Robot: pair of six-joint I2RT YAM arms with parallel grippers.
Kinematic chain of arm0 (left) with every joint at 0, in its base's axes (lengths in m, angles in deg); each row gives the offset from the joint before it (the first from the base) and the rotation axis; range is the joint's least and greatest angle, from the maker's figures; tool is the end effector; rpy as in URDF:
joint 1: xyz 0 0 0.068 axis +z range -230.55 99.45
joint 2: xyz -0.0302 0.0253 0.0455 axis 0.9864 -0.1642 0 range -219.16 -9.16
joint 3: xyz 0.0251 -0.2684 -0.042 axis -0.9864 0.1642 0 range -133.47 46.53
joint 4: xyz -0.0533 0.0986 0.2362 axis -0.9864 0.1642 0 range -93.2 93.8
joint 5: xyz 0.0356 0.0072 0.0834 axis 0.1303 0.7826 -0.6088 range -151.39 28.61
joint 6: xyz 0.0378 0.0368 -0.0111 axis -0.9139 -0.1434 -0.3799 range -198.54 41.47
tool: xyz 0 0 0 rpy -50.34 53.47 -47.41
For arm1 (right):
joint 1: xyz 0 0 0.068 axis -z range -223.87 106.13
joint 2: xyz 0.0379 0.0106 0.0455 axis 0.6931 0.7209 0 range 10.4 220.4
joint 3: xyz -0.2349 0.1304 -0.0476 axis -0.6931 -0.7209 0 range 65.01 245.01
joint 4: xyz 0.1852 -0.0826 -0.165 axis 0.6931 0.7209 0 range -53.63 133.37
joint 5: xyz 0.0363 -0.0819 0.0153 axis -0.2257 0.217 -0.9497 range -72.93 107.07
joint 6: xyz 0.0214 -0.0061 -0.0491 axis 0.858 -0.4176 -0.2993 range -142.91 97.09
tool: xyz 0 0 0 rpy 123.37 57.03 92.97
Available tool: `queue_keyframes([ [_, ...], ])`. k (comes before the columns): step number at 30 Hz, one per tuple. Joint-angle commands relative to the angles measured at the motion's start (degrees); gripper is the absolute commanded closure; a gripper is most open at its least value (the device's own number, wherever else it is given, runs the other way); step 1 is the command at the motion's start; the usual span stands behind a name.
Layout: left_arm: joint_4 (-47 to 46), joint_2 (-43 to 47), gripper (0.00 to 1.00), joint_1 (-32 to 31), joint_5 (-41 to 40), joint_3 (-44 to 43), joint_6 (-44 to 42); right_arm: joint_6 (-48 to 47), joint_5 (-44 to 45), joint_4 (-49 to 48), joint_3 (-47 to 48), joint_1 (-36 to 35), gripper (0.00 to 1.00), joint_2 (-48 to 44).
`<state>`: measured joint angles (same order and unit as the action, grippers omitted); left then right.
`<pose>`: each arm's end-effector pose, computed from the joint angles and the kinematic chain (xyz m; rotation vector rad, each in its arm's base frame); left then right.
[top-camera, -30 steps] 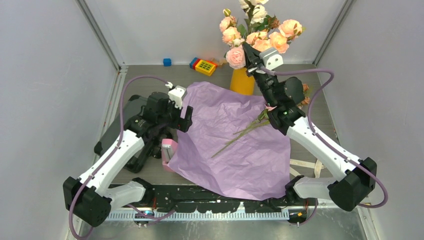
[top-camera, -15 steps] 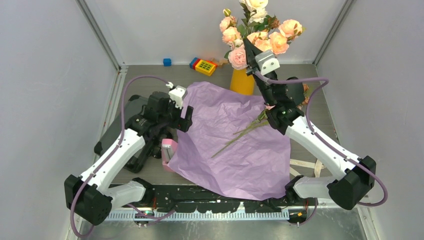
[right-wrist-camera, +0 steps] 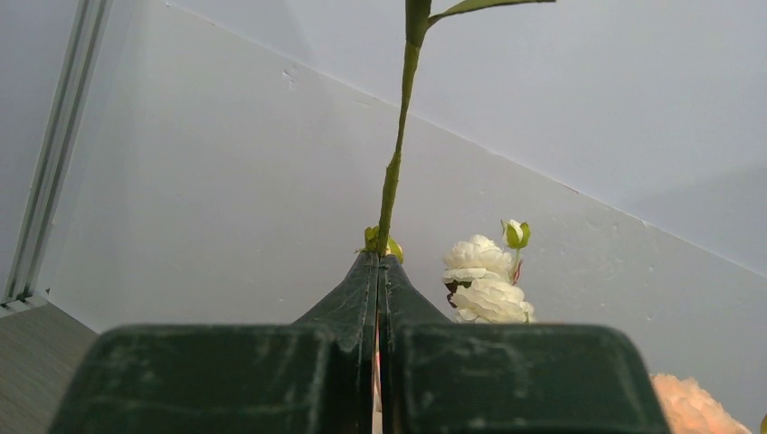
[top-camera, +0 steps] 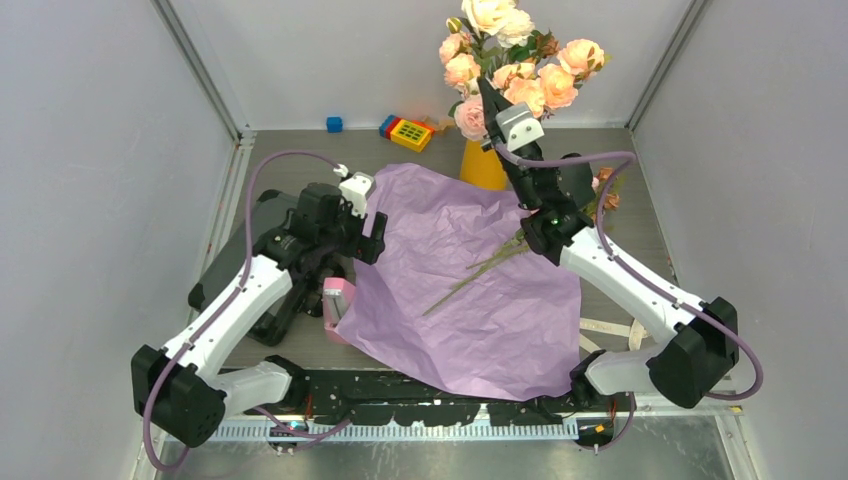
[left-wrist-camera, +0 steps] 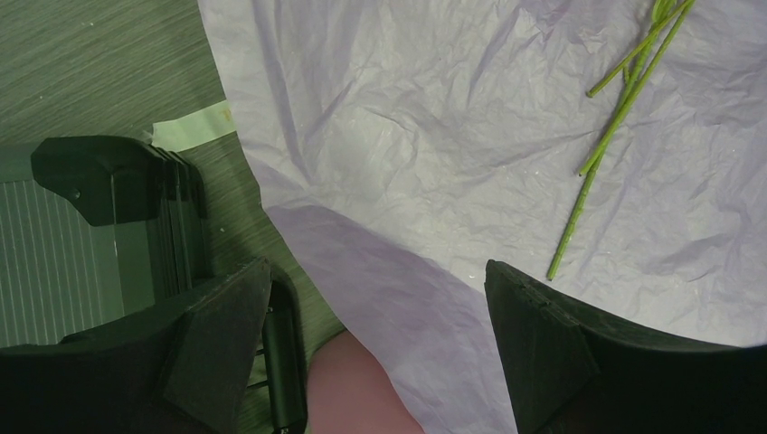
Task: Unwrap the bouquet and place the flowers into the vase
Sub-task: Insert the fake flower into the vase.
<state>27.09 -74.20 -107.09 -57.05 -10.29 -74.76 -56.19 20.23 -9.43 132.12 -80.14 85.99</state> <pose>0.2183 -0.1121 0.3091 0.4878 2.2135 -0.3687 0.2370 0.1715 0.4588 -0.4822 0.7844 0.0231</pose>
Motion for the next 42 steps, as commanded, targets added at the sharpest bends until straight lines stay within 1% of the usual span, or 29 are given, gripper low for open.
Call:
queue_keyframes([
  [1, -1.3, -0.2, 0.09, 0.3, 0.5, -1.1, -0.9, -0.8, 1.7, -6.8, -1.4, -0.4, 1.00, 1.0],
  [13, -1.3, -0.3, 0.09, 0.3, 0.8, -1.1, -0.9, 2.2, 7.0, -9.8, -4.0, -0.4, 1.00, 3.3],
  [26, -1.3, 1.3, 0.09, 0.4, 1.4, -1.2, -0.6, 8.8, 16.9, -9.0, -7.9, -0.2, 1.00, 2.7],
  [42, -1.5, 2.7, 0.09, 0.3, 2.4, -1.0, -0.3, 16.8, 18.8, 0.1, -9.3, 3.5, 1.00, -1.2],
])
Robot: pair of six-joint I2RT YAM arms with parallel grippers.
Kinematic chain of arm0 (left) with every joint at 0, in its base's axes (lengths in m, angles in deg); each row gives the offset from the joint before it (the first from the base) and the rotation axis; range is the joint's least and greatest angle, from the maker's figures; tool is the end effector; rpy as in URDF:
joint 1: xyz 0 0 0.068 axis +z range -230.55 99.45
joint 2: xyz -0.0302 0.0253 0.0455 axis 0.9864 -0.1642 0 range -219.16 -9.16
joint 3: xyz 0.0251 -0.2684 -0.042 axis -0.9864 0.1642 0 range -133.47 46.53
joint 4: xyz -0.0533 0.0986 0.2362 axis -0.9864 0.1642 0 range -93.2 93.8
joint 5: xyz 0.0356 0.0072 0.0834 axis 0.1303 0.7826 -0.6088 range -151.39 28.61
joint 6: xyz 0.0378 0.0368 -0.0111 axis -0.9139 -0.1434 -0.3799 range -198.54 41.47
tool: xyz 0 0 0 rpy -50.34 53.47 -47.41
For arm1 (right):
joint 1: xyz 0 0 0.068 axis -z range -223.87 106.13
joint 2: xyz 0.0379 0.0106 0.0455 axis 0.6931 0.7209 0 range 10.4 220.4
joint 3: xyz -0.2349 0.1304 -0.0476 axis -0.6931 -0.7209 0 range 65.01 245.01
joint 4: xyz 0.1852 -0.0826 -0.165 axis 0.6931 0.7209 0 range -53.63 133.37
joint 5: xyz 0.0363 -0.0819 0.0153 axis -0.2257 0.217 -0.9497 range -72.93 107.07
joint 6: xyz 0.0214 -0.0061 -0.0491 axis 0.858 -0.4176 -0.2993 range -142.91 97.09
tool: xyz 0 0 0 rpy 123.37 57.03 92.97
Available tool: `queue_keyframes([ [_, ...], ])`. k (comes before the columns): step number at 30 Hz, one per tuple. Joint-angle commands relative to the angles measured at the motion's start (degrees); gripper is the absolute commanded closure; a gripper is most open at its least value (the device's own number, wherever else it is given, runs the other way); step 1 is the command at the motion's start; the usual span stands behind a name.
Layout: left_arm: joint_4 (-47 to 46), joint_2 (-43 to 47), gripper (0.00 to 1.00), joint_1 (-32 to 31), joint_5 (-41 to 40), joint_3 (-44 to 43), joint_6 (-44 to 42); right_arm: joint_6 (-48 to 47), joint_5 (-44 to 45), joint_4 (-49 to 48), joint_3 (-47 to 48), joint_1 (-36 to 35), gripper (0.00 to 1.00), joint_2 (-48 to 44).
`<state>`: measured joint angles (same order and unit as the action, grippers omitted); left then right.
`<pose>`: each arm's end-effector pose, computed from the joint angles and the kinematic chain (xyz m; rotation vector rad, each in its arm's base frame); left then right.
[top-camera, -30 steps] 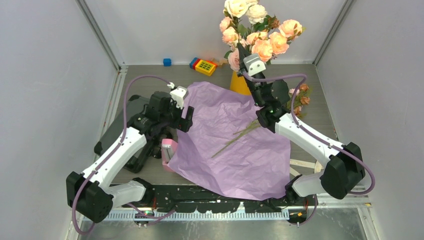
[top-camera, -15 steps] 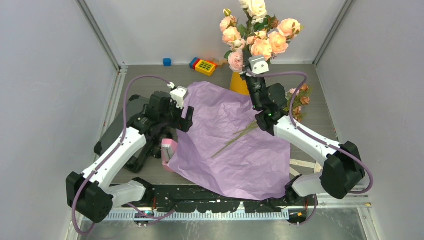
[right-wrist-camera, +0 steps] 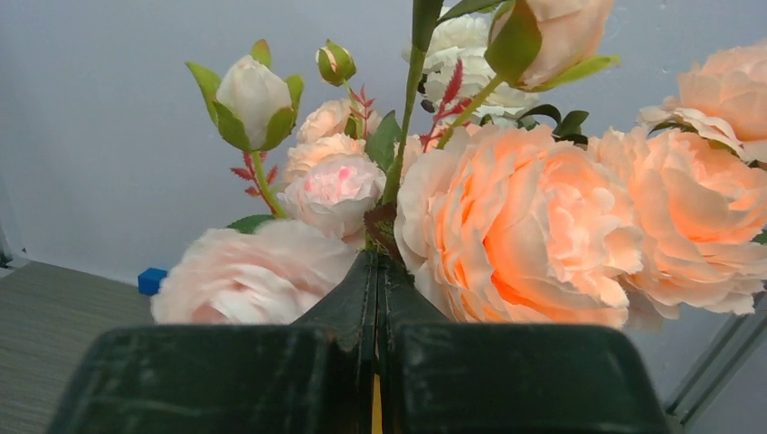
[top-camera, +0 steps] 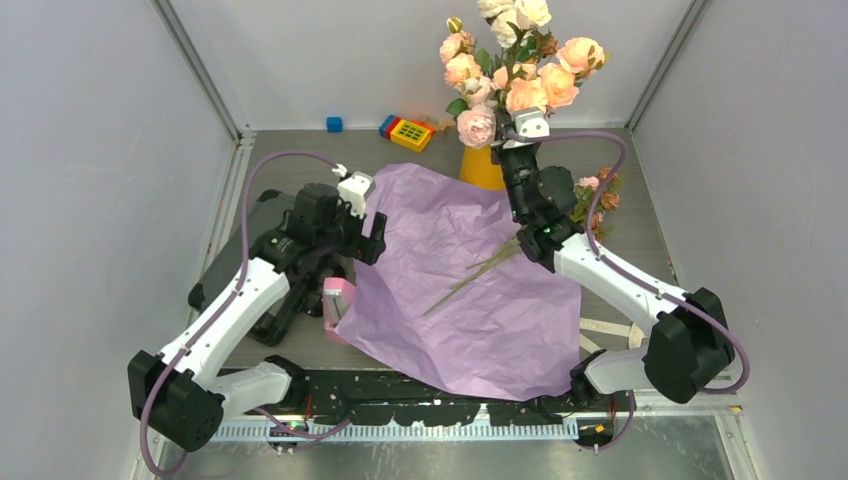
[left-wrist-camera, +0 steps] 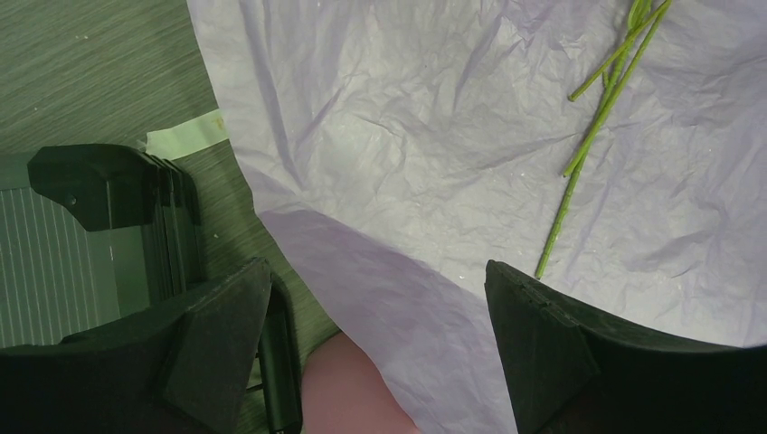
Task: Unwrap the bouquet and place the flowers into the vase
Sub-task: Insert the fake flower into the vase.
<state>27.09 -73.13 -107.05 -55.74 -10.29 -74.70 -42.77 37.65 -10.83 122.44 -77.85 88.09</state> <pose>0.2147 -0.1110 0.3133 0.4957 2.1948 -0.3979 0.2640 0.1629 0.3915 -0.2052 1.1142 0.0219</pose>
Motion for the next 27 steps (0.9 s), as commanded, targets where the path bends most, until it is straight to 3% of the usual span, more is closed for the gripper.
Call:
queue_keyframes([
  [1, -1.5, 1.6, 0.09, 0.3, 1.2, -1.1, -0.3, 3.6, 1.2, 2.0, 0.5, 1.6, 1.00, -3.6],
  [27, -1.5, 1.4, 0.09, 0.3, 1.4, -1.0, -0.1, 9.3, -3.5, 9.8, 0.1, 4.6, 1.00, 0.7],
])
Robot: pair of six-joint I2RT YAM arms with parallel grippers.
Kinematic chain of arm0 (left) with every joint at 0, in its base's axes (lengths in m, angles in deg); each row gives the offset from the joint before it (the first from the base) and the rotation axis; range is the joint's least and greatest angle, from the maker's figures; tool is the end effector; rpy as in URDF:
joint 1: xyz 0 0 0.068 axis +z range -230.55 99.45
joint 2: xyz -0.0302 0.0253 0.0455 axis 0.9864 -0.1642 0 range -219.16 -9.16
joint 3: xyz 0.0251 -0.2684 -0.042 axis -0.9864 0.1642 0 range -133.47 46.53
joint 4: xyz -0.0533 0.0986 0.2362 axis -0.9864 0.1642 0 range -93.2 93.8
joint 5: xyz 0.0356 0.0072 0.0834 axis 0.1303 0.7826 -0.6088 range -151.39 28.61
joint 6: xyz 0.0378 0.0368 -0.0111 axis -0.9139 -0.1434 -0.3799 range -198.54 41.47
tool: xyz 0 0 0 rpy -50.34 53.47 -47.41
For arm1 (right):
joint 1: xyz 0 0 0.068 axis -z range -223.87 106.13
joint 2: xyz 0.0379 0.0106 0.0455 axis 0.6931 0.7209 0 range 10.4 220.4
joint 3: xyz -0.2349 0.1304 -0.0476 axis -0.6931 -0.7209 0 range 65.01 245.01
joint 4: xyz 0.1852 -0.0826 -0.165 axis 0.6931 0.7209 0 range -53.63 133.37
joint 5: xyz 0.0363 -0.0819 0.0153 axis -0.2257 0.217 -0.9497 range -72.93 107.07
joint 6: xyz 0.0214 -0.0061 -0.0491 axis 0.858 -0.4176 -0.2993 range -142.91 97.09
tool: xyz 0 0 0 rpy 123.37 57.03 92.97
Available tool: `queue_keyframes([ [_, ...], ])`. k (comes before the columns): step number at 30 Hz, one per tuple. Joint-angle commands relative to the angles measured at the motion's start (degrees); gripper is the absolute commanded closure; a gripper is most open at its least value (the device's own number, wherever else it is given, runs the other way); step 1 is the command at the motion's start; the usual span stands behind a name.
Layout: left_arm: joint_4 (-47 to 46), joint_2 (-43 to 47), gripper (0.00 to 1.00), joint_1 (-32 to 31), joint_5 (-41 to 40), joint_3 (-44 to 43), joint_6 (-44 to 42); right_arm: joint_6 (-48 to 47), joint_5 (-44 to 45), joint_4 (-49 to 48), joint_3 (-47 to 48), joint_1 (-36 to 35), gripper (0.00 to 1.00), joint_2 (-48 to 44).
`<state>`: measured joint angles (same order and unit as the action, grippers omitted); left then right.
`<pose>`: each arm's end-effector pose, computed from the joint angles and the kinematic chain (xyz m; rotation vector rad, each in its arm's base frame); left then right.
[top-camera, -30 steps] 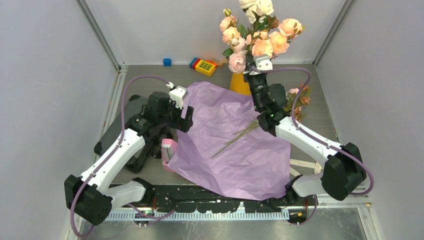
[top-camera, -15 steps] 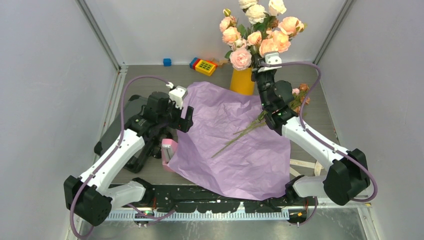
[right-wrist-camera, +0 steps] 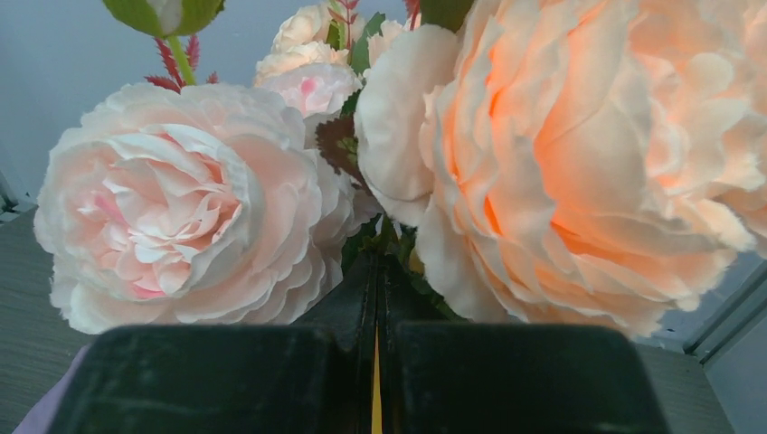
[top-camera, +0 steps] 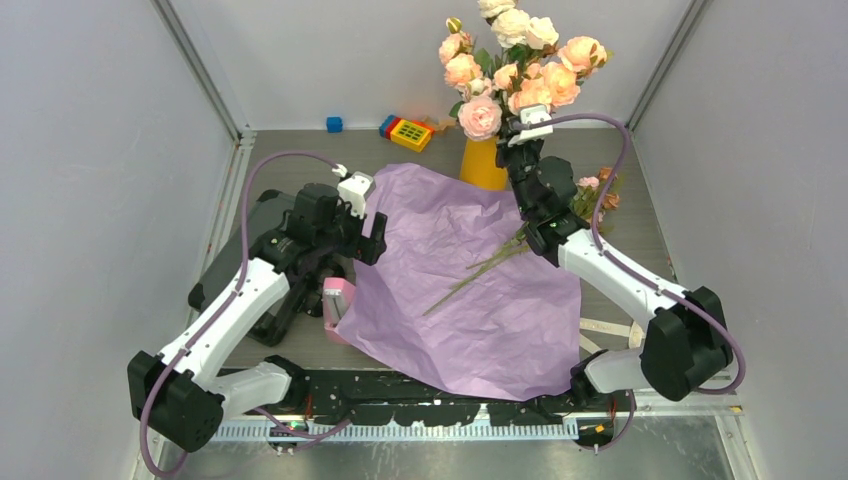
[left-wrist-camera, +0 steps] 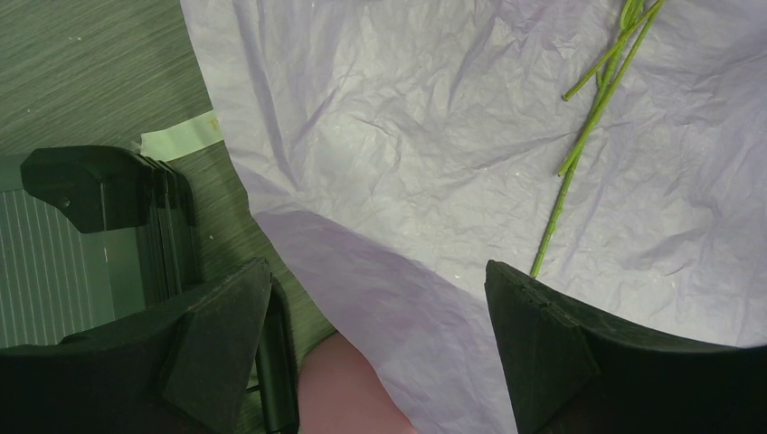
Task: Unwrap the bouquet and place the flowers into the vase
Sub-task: Insert the fake flower into the vase.
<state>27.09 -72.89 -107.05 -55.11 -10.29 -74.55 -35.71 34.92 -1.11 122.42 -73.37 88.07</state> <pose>0.2138 -0.1110 0.3142 0.4984 2.1911 -0.4121 0.2815 0.1467 0.3748 -0.2037 1.2692 0.0524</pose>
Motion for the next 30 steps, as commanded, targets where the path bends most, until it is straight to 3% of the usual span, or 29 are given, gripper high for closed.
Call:
queue_keyframes([
  [1, -1.6, 1.1, 0.09, 0.3, 0.7, -1.0, -0.3, 2.4, -0.7, 0.1, 0.0, 0.1, 1.00, 0.8],
  [30, -1.5, 1.6, 0.09, 0.3, 0.5, -1.1, -0.4, 2.8, 1.0, 4.6, -1.2, 0.1, 1.00, 5.6],
])
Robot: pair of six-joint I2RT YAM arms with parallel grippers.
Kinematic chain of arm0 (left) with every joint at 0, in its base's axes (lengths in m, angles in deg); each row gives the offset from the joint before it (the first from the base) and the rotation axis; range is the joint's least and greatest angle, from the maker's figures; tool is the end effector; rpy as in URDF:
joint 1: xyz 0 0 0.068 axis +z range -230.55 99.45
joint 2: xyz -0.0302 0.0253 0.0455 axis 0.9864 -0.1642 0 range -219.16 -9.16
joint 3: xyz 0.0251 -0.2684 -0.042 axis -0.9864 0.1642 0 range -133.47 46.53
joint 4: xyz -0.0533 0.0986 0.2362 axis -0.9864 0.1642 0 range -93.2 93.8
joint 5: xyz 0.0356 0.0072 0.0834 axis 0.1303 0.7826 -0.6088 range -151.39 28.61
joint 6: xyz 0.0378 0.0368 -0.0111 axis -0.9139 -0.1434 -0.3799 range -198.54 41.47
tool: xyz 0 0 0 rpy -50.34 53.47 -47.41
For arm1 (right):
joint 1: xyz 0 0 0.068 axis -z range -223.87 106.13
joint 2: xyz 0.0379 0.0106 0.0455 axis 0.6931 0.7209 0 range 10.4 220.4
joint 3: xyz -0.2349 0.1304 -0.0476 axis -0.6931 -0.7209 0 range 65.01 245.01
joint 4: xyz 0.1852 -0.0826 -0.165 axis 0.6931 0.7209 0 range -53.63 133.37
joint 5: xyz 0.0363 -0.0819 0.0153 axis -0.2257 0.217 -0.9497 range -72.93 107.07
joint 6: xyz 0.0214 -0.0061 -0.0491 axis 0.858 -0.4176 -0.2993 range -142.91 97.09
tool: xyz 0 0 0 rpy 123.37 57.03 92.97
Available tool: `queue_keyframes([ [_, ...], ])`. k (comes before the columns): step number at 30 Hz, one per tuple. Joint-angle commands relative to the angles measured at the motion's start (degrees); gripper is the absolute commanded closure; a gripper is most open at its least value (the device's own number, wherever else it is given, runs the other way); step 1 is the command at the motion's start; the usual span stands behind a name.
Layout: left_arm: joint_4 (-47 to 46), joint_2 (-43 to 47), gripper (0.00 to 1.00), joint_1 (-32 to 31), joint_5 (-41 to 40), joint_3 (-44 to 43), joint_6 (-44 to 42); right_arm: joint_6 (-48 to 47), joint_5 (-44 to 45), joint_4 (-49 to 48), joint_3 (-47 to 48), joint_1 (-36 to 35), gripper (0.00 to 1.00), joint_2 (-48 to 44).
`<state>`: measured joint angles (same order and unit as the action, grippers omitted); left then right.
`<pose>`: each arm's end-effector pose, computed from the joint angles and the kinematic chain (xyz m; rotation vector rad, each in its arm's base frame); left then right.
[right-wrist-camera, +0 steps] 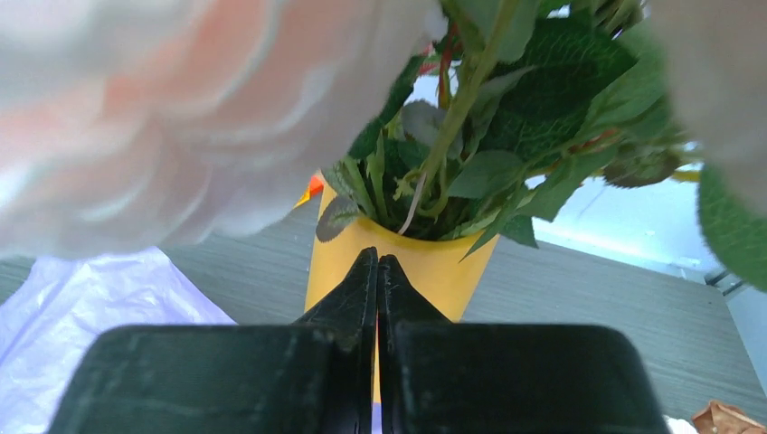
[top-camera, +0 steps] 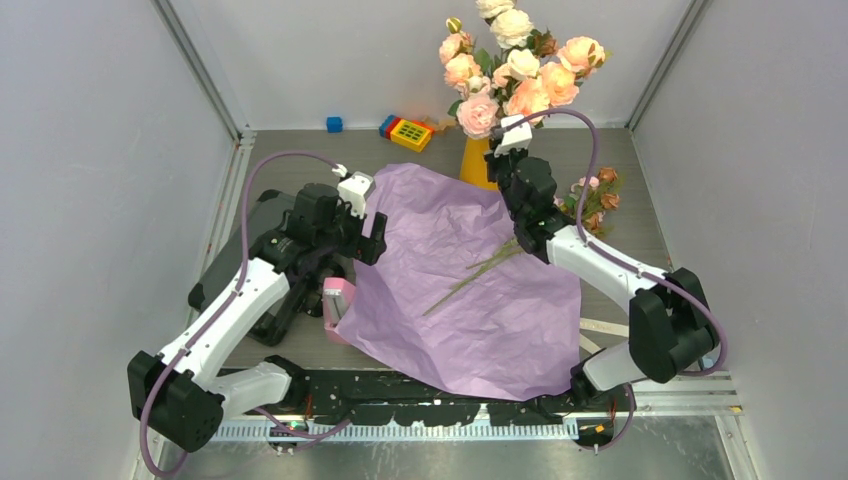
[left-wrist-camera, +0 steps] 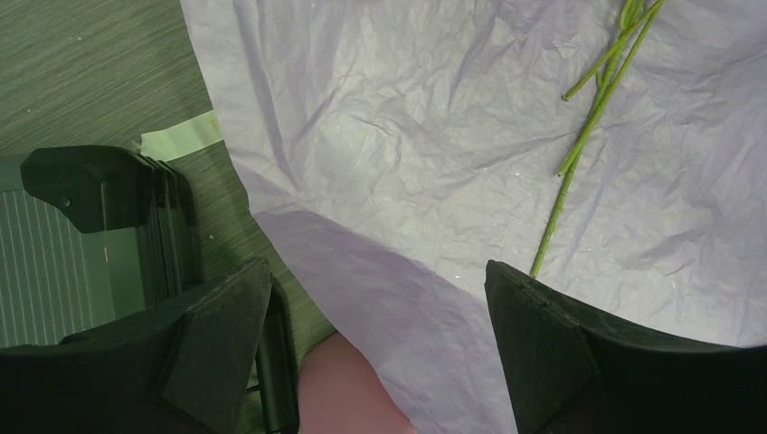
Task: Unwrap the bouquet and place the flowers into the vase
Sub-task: Insert the fake flower into the vase.
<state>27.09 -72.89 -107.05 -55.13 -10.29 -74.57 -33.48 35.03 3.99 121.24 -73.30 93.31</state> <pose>0.2138 -0.1110 0.3142 0.4986 2.1910 -0.4116 0.3020 0.1578 0.3298 -0.2587 1.4536 0.0366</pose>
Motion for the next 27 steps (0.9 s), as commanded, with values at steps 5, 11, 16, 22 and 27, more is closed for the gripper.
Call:
queue_keyframes([
  [5, -1.5, 1.8, 0.09, 0.2, 0.5, -1.1, -0.4, 1.0, 1.1, -0.6, -0.5, 0.1, 1.00, -0.4],
  [11, -1.4, 1.8, 0.09, 0.2, 0.4, -1.2, -0.4, 1.4, 1.5, -0.1, -1.5, 0.1, 0.90, -2.2],
  [16, -1.4, 1.9, 0.09, 0.3, 0.3, -1.1, -0.4, 2.4, 1.1, 1.2, -3.1, 0.0, 0.67, -5.3],
  [22, -1.4, 1.9, 0.09, 0.3, 0.2, -1.1, -0.4, 4.1, 1.4, 4.8, -5.8, -0.1, 0.53, -10.1],
  [27, -1.4, 2.1, 0.09, 0.2, 0.2, -1.1, -0.3, 6.9, 2.9, 11.8, -8.6, 0.0, 0.47, -15.9],
])
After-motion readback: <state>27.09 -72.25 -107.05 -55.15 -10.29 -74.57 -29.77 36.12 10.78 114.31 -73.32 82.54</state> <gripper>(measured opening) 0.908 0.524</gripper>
